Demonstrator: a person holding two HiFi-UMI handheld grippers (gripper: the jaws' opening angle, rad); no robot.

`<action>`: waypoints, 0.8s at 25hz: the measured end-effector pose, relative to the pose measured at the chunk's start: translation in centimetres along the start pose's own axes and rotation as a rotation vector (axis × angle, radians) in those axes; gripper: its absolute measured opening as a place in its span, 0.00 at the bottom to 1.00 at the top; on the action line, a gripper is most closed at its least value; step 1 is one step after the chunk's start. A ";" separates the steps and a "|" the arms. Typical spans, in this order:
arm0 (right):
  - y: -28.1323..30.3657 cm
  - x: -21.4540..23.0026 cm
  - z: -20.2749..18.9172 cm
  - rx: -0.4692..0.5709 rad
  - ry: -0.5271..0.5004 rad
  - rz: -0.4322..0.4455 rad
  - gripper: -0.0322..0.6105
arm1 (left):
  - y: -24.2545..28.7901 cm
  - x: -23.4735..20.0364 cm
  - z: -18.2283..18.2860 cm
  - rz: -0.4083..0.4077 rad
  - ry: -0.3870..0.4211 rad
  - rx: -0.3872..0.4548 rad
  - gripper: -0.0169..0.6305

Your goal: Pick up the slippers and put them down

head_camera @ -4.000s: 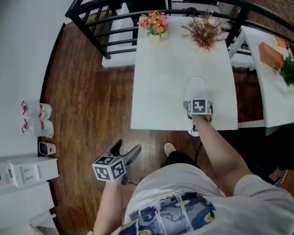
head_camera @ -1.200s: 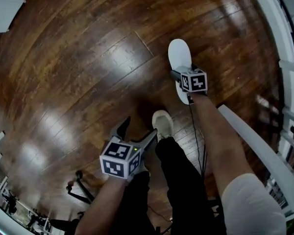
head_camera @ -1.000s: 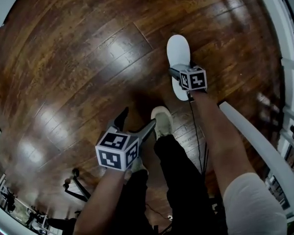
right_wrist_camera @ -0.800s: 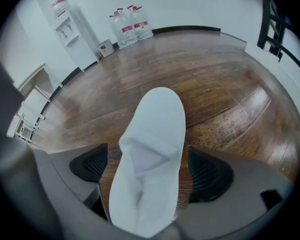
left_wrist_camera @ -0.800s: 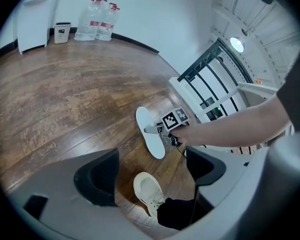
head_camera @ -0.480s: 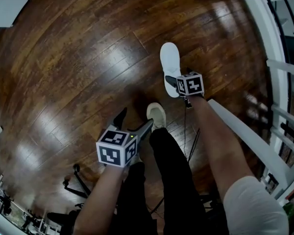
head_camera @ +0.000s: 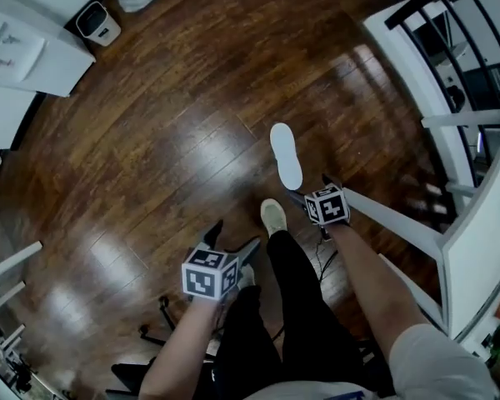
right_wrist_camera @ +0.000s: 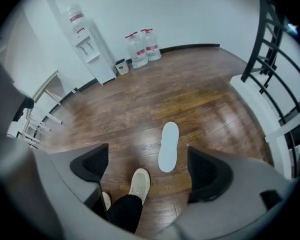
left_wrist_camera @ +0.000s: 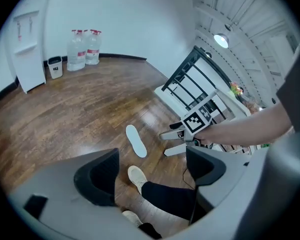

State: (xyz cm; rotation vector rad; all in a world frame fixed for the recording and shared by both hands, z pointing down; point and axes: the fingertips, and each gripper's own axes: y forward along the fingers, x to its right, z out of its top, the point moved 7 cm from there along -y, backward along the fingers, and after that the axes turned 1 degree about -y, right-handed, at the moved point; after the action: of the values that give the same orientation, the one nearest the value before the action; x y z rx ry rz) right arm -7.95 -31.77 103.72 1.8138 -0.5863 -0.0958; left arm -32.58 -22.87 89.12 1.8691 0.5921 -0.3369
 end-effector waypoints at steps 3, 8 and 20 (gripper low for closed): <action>-9.5 -3.3 -0.8 0.009 0.007 -0.038 0.85 | -6.0 3.7 0.1 -0.011 0.005 0.022 0.67; -25.2 -9.6 -2.7 0.106 0.066 -0.048 0.85 | -16.1 10.0 0.6 -0.038 0.104 0.089 0.67; -61.2 -22.2 -15.6 0.403 0.204 -0.167 0.85 | -36.3 28.7 -3.0 -0.172 0.446 0.086 0.67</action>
State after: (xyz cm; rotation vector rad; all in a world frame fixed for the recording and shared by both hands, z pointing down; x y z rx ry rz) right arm -0.82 4.20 47.68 2.2300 -0.3216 0.1017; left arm -28.62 -2.99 47.41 1.9930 1.0582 -0.0517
